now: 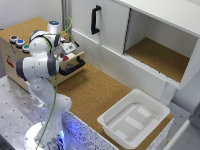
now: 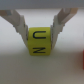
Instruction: Place the yellow block on top of the drawer
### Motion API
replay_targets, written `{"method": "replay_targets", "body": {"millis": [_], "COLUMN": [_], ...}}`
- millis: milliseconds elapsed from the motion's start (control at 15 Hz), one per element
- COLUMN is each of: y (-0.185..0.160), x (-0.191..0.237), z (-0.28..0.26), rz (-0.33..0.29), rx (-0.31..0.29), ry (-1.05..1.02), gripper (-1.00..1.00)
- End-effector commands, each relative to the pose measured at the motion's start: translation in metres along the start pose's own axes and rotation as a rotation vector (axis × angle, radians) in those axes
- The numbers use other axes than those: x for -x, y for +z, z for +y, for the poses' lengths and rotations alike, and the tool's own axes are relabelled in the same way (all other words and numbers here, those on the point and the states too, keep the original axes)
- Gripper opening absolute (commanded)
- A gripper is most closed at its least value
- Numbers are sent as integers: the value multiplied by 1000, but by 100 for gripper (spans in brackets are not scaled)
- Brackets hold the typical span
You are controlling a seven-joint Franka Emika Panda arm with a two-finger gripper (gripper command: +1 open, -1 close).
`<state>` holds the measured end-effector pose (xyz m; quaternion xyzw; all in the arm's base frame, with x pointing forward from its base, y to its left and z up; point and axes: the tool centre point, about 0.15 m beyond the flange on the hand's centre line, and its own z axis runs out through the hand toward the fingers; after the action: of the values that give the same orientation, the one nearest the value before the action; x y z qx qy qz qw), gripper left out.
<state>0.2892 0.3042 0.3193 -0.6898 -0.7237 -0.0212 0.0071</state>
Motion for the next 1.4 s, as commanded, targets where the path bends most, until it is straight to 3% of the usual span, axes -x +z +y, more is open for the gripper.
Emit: {"method": "replay_targets", "body": {"millis": [0,133,400,600,800,933,1333], "y": [-27,-65,-122,-152,-155,-142,-125], "x": [-8,-23,-67,-114,-154,-176,-200], "z": [-3,9,30,42,43,40,48], "rz": [-36,-29,-82,-63,-63,-64,-70], "rx": [119,142,184,206,223,202,164], "ry": [78,119,121,96,51,6,29], "gripper": [-100,-100,-100,-100,-100,-100,-100]}}
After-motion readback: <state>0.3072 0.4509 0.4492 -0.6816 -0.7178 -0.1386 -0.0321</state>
